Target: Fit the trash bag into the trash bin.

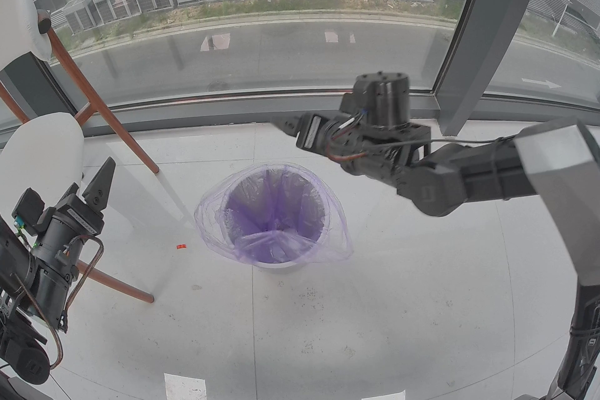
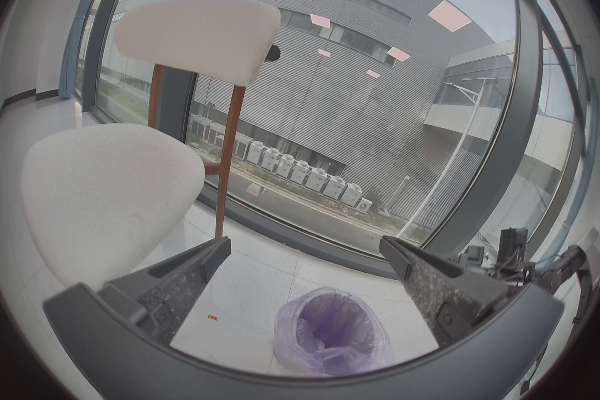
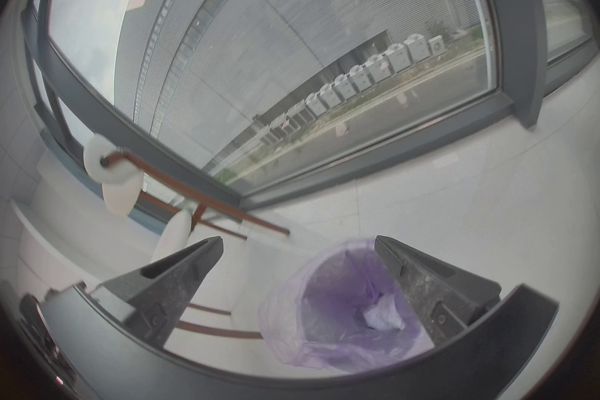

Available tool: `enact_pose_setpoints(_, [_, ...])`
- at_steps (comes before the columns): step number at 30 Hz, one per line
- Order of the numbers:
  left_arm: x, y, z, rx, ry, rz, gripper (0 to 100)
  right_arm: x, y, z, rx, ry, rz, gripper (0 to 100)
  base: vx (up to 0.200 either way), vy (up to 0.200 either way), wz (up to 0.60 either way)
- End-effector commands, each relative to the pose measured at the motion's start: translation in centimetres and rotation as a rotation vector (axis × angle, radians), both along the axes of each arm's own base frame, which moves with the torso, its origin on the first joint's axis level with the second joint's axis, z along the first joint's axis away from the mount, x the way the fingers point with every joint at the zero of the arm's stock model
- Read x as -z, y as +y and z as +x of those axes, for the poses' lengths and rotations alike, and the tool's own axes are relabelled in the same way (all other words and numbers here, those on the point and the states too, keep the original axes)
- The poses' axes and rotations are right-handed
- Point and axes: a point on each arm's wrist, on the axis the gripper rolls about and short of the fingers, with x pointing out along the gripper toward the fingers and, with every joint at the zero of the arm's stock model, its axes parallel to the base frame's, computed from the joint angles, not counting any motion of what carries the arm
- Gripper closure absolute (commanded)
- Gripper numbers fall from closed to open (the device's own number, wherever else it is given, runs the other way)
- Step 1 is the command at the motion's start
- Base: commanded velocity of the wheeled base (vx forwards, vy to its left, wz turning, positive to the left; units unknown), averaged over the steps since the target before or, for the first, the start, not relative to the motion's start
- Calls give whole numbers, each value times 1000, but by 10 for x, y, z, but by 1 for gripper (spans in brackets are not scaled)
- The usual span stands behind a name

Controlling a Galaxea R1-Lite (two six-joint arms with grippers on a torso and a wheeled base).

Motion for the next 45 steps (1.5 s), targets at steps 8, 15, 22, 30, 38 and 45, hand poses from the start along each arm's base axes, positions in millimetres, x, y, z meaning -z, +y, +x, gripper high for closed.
enact_pose_setpoints(8, [-20, 32, -96, -69, -179, 14, 0, -71, -229, -154, 434, -124, -33, 0, 0, 0, 0])
enact_pose_setpoints(15, [15, 44, -168, -120, -132, 189, 0, -5, -272, -295, 606, -224, -174, 0, 0, 0, 0])
enact_pose_setpoints(22, [61, 50, -184, -278, 109, 194, 0, 104, -273, -379, 604, -303, -423, 0, 0, 0, 0])
enact_pose_setpoints(30, [80, 47, -182, -136, 270, 277, 0, 121, -272, -389, 550, -303, -480, 0, 0, 0, 0])
enact_pose_setpoints(38, [80, 41, -182, 122, 237, 401, 0, 123, -270, -389, 463, -310, -479, 0, 0, 0, 0])
enact_pose_setpoints(45, [80, 40, -184, -16, 256, 374, 0, 122, -271, -389, 517, -295, -471, 0, 0, 0, 0])
